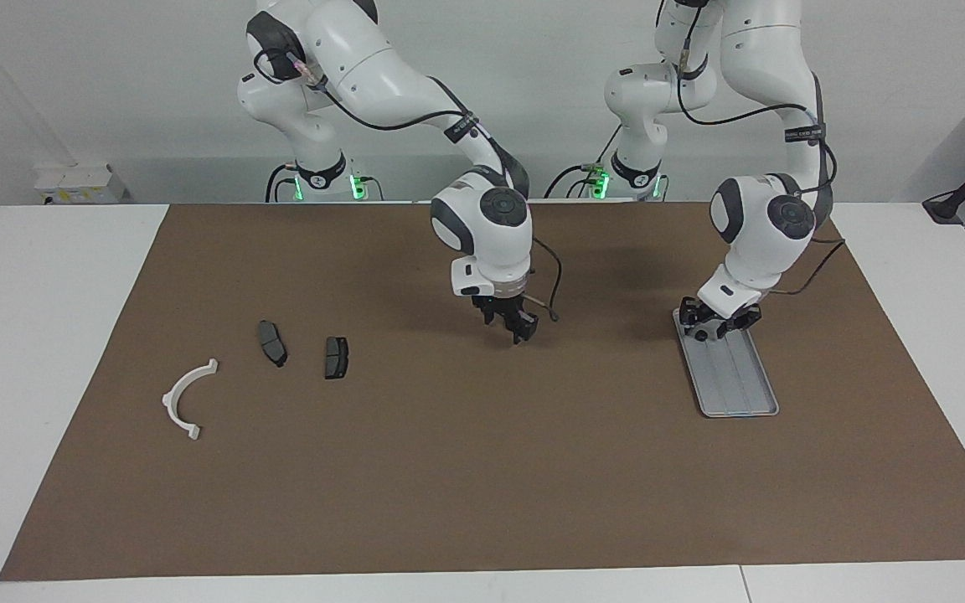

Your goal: Pick bearing gear from pile to tray

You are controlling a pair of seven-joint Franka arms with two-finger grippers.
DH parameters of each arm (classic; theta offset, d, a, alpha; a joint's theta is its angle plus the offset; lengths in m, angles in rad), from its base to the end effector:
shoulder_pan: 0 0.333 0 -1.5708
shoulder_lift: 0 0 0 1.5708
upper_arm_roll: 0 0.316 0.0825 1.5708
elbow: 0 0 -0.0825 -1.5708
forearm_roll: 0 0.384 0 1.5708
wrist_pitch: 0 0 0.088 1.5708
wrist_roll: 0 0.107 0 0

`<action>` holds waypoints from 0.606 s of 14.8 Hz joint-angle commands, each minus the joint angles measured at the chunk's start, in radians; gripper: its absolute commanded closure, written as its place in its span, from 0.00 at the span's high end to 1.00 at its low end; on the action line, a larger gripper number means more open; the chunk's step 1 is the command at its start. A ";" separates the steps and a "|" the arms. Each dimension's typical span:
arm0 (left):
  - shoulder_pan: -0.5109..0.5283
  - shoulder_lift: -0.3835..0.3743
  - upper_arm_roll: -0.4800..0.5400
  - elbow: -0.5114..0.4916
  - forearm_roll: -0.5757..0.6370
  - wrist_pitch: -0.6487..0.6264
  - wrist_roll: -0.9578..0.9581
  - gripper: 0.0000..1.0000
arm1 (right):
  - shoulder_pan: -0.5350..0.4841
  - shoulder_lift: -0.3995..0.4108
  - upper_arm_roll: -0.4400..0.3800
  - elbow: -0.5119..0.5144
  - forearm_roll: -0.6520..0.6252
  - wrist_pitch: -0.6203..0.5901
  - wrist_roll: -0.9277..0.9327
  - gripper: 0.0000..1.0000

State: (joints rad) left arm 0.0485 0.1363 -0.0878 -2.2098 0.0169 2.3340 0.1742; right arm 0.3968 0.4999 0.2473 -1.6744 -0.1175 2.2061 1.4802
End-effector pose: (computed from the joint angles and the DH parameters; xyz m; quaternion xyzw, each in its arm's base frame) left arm 0.5430 -0.0208 0.3172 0.9937 -0.1120 -0.0058 0.0003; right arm 0.5560 0.3889 0.3252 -0.9206 0.3895 -0.0028 0.0264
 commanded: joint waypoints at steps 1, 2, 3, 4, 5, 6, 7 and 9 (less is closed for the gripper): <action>-0.057 0.003 0.010 0.096 -0.015 -0.080 -0.104 1.00 | -0.113 -0.093 0.018 0.018 -0.008 -0.080 -0.107 1.00; -0.090 0.014 0.011 0.119 -0.015 -0.077 -0.181 1.00 | -0.149 -0.119 0.018 0.019 -0.008 -0.106 -0.209 1.00; -0.125 0.017 0.013 0.139 -0.012 -0.081 -0.249 1.00 | -0.192 -0.141 0.020 0.018 -0.007 -0.132 -0.342 1.00; -0.180 0.022 0.013 0.163 -0.011 -0.085 -0.325 1.00 | -0.235 -0.159 0.020 0.019 -0.007 -0.152 -0.488 1.00; -0.231 0.034 0.013 0.180 -0.003 -0.087 -0.425 1.00 | -0.284 -0.175 0.020 0.019 -0.004 -0.167 -0.653 1.00; -0.278 0.037 0.013 0.197 0.001 -0.094 -0.505 1.00 | -0.332 -0.188 0.020 0.019 0.016 -0.177 -0.778 1.00; -0.330 0.037 0.014 0.209 0.002 -0.120 -0.574 1.00 | -0.382 -0.199 0.020 0.019 0.050 -0.193 -0.898 1.00; -0.434 0.036 0.014 0.211 0.005 -0.148 -0.704 1.00 | -0.467 -0.221 0.020 0.019 0.078 -0.229 -1.105 1.00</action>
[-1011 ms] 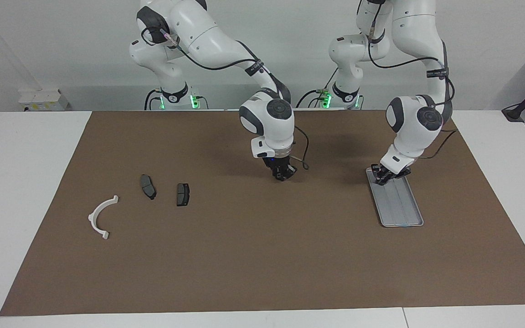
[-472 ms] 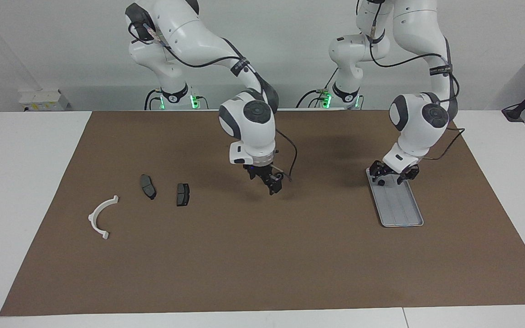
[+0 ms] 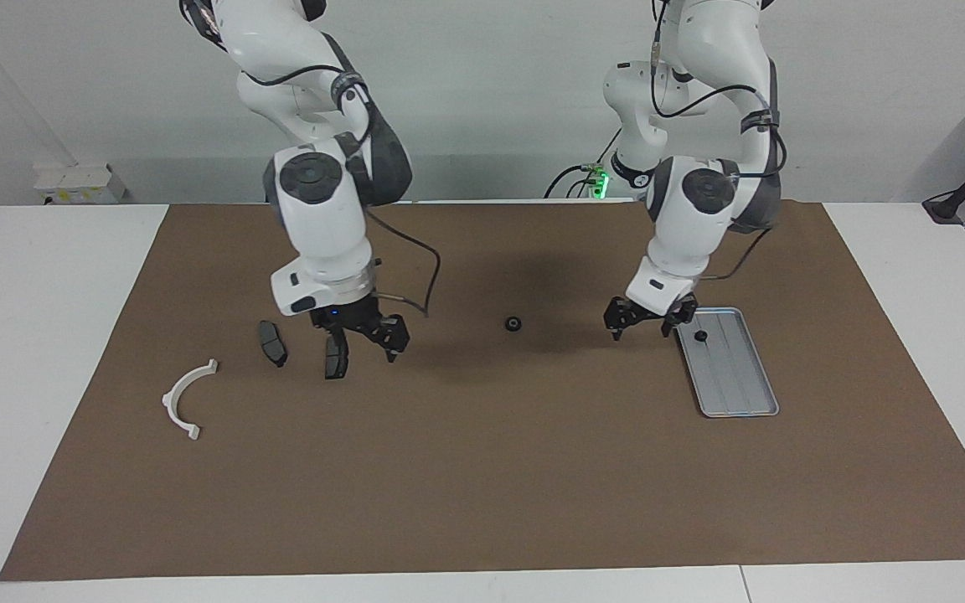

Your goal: Pick bearing gear from pile to tray

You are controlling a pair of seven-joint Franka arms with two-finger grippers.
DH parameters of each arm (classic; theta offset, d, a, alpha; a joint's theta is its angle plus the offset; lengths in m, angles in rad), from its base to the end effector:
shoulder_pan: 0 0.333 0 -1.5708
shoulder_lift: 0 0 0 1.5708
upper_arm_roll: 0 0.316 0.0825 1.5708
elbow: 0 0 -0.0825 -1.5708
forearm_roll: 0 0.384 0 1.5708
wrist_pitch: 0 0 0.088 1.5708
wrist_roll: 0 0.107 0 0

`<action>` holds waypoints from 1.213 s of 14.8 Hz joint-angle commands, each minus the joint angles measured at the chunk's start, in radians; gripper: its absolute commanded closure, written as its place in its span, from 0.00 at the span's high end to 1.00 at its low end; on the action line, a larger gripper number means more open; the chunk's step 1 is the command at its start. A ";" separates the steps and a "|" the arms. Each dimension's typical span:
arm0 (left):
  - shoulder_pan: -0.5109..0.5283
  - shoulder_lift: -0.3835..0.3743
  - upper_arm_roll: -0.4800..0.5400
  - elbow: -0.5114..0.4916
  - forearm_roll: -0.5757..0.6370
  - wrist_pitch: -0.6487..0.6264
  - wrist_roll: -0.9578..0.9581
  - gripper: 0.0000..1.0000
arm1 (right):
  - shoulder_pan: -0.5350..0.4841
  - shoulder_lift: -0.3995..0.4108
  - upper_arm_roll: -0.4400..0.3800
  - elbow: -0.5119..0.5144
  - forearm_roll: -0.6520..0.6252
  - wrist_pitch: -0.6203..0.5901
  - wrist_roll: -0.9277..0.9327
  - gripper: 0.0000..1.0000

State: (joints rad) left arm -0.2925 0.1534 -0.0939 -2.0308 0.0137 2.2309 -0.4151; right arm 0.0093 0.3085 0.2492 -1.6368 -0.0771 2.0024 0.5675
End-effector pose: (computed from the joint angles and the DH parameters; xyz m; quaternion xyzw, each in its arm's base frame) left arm 0.5417 -0.2186 0.3767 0.9997 0.0110 0.0212 0.0108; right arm 0.6385 0.1473 0.4489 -0.9887 0.1458 -0.0300 0.0151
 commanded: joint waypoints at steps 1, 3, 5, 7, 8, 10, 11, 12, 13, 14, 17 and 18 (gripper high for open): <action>-0.137 0.018 0.020 0.027 0.014 -0.053 -0.172 1.00 | -0.112 -0.037 0.016 -0.018 0.037 -0.045 -0.265 1.00; -0.200 0.012 0.019 0.008 0.015 -0.042 -0.237 1.00 | -0.146 -0.049 0.015 -0.018 0.037 -0.071 -0.334 1.00; -0.237 0.014 0.016 -0.006 0.015 -0.016 -0.290 1.00 | -0.155 -0.057 0.010 -0.020 0.037 -0.077 -0.334 1.00; -0.270 0.017 0.016 -0.034 0.015 0.030 -0.330 1.00 | -0.169 -0.060 0.012 -0.020 0.037 -0.077 -0.336 1.00; -0.281 0.020 0.014 -0.051 0.014 0.064 -0.344 1.00 | -0.169 -0.063 0.010 -0.021 0.037 -0.080 -0.334 1.00; -0.306 0.061 0.014 -0.060 0.014 0.130 -0.364 1.00 | -0.181 -0.065 0.010 -0.021 0.037 -0.086 -0.334 1.00; -0.307 0.073 0.013 -0.059 0.012 0.157 -0.366 1.00 | -0.195 -0.065 0.010 -0.021 0.036 -0.094 -0.337 1.00; -0.307 0.083 0.013 -0.059 0.012 0.173 -0.364 1.00 | -0.199 -0.066 0.010 -0.021 0.037 -0.097 -0.342 1.00; -0.307 0.084 0.013 -0.059 0.012 0.176 -0.363 1.00 | -0.207 -0.071 0.010 -0.023 0.037 -0.097 -0.342 1.00; -0.310 0.086 0.013 -0.059 0.012 0.177 -0.363 1.00 | -0.213 -0.077 0.010 -0.024 0.037 -0.099 -0.343 1.00; -0.313 0.100 0.013 -0.060 0.012 0.202 -0.364 1.00 | -0.197 -0.112 -0.022 -0.021 0.037 -0.114 -0.424 1.00; -0.313 0.101 0.013 -0.062 0.012 0.205 -0.364 1.00 | -0.168 -0.129 -0.069 -0.023 0.037 -0.125 -0.475 1.00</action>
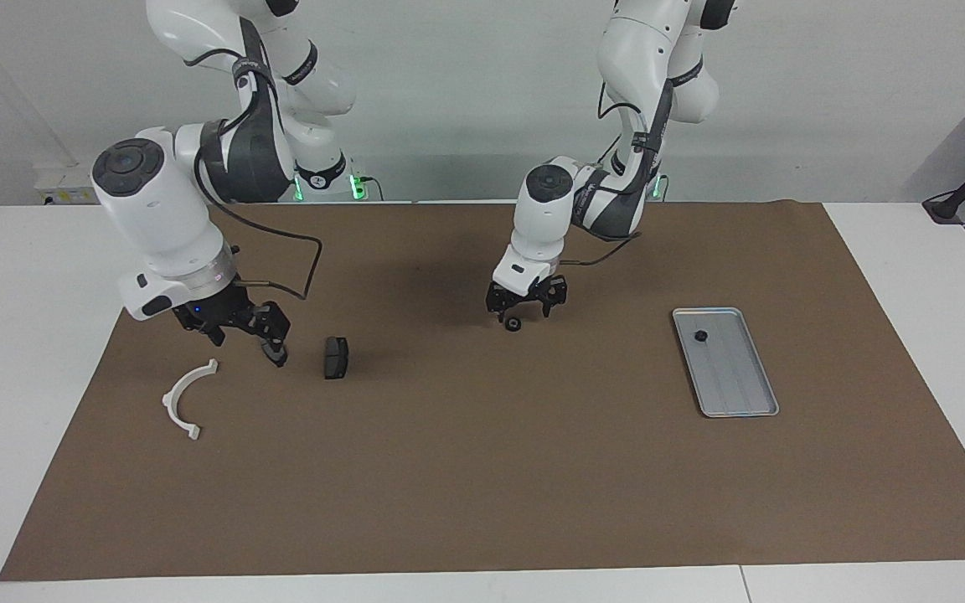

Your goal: Pick bearing gear from pile to tray

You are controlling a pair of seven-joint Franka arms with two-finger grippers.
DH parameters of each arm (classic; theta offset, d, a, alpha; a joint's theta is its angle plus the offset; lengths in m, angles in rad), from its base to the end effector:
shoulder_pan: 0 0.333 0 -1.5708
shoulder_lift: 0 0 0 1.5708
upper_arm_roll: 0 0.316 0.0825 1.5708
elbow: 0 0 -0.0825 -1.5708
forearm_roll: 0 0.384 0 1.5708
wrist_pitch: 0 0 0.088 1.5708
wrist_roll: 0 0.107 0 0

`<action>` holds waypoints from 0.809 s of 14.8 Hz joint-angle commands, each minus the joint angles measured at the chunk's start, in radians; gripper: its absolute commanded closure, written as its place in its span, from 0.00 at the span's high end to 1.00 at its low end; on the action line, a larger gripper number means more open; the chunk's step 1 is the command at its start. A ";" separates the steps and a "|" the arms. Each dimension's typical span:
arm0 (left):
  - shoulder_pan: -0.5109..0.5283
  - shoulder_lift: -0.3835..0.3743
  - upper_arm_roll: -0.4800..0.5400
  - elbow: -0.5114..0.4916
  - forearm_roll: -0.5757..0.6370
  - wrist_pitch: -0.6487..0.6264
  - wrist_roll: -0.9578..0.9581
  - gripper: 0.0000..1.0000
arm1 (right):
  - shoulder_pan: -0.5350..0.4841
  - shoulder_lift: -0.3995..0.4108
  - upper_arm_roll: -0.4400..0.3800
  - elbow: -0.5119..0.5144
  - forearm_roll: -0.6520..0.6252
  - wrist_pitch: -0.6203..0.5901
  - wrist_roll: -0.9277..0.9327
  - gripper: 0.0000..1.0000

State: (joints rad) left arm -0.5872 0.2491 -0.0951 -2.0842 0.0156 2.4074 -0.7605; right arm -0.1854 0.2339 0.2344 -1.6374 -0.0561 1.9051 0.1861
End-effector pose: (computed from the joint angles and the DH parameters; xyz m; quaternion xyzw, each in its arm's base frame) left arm 0.4574 -0.3699 0.3138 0.9986 0.0354 0.0242 0.0295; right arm 0.6353 0.0149 0.4860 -0.9978 0.0634 -0.0200 0.0026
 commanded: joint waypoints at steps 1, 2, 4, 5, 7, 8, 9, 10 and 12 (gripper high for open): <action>-0.019 0.009 0.014 -0.008 0.010 0.039 -0.019 1.00 | 0.075 -0.068 -0.110 -0.022 0.021 -0.041 -0.123 1.00; -0.019 0.019 0.015 -0.008 0.010 0.047 -0.020 1.00 | 0.128 -0.088 -0.175 -0.024 0.027 -0.060 -0.135 1.00; -0.020 0.028 0.015 -0.008 0.010 0.062 -0.020 1.00 | 0.185 -0.146 -0.246 -0.032 0.087 -0.109 -0.135 1.00; -0.020 0.030 0.015 -0.008 0.010 0.064 -0.019 0.99 | 0.187 -0.177 -0.250 -0.033 0.091 -0.132 -0.135 1.00; -0.020 0.035 0.017 -0.008 0.012 0.062 -0.014 0.99 | 0.187 -0.238 -0.250 -0.033 0.091 -0.184 -0.134 1.00; -0.020 0.036 0.017 -0.008 0.012 0.062 -0.014 0.99 | 0.189 -0.263 -0.250 -0.033 0.091 -0.210 -0.132 1.00; -0.020 0.038 0.017 -0.010 0.012 0.062 -0.014 0.99 | 0.193 -0.287 -0.250 -0.033 0.091 -0.243 -0.129 1.00; -0.020 0.038 0.017 -0.010 0.012 0.062 -0.014 0.96 | 0.195 -0.304 -0.250 -0.033 0.091 -0.279 -0.129 1.00; -0.020 0.039 0.017 -0.010 0.012 0.062 -0.014 0.78 | 0.192 -0.326 -0.245 -0.029 0.088 -0.363 -0.129 1.00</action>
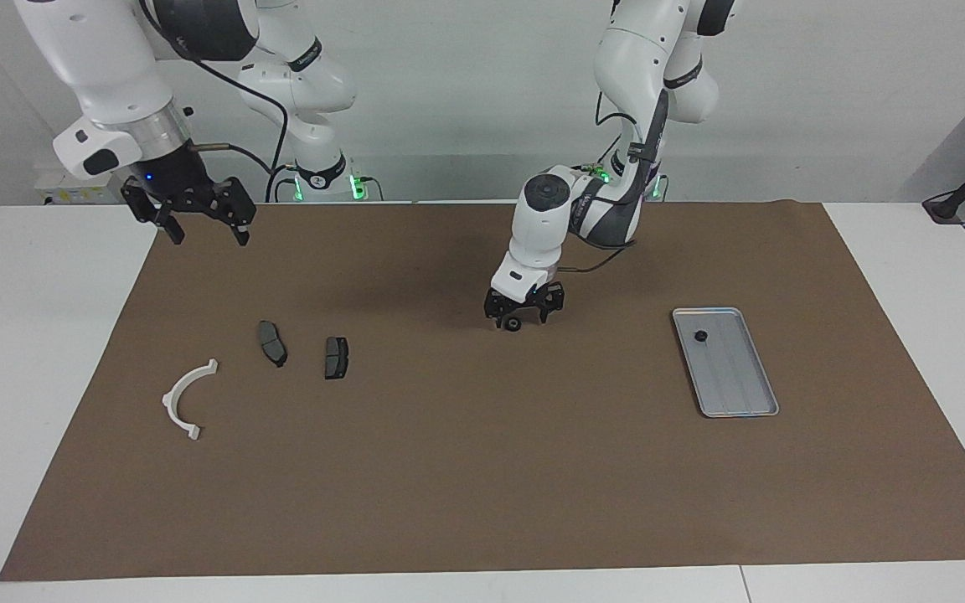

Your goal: Pick bearing gear from pile to tray

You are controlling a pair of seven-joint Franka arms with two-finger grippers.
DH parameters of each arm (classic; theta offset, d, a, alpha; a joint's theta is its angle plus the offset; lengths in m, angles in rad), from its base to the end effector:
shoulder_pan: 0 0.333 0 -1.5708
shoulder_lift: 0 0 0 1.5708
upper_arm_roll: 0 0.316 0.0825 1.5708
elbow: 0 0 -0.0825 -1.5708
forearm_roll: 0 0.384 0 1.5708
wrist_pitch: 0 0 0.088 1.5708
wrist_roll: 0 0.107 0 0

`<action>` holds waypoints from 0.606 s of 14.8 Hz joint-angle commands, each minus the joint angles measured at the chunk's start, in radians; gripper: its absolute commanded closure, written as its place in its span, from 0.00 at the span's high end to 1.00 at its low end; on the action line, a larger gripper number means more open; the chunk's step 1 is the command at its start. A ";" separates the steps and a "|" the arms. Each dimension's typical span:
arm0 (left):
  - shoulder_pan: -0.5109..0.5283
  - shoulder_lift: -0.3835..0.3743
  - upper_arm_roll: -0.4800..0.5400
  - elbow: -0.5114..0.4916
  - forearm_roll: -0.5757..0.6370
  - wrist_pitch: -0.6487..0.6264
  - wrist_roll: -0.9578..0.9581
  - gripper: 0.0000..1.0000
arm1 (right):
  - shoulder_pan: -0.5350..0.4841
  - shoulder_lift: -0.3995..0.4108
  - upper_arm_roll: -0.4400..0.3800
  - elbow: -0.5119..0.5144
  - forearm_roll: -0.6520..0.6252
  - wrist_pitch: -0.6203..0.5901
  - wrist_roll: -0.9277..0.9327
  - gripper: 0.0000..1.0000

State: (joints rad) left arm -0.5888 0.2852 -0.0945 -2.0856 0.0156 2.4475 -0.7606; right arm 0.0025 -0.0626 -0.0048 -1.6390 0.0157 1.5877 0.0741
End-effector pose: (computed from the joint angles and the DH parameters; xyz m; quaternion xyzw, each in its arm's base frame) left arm 0.4589 -0.3720 0.2958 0.9986 0.0352 0.0240 0.0318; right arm 0.5362 0.0003 0.6279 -0.9992 0.0383 -0.0054 0.0082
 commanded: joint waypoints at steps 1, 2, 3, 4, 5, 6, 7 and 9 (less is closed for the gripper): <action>-0.020 0.003 0.016 -0.008 0.012 0.022 -0.016 0.62 | -0.005 -0.029 0.002 -0.022 0.013 -0.075 -0.017 1.00; -0.020 0.003 0.016 -0.008 0.012 0.021 -0.016 0.54 | -0.016 -0.029 0.017 -0.019 0.009 -0.093 -0.017 1.00; -0.022 0.003 0.016 -0.008 0.012 0.021 -0.016 0.41 | -0.054 -0.028 0.050 -0.013 0.009 -0.107 -0.017 1.00; -0.022 0.003 0.016 -0.007 0.012 0.019 -0.017 0.24 | -0.111 -0.028 0.105 -0.002 0.004 -0.110 -0.019 1.00; -0.022 0.003 0.016 -0.007 0.012 0.019 -0.019 0.03 | -0.177 -0.026 0.174 0.007 0.001 -0.112 -0.019 1.00; -0.022 0.003 0.016 -0.007 0.012 0.018 -0.020 0.00 | -0.199 -0.025 0.199 0.008 -0.005 -0.112 -0.019 1.00; -0.022 0.003 0.016 -0.005 0.012 0.016 -0.022 0.00 | -0.199 -0.022 0.198 0.008 -0.005 -0.110 -0.019 1.00; -0.013 0.006 0.019 0.009 0.012 0.007 -0.019 0.00 | -0.194 -0.016 0.201 0.008 -0.023 -0.097 -0.017 1.00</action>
State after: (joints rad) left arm -0.5928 0.2861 -0.0918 -2.0851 0.0161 2.4481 -0.7619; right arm -0.1721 -0.0846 0.1758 -1.6382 0.0115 1.4895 0.0741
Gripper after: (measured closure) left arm 0.652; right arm 0.000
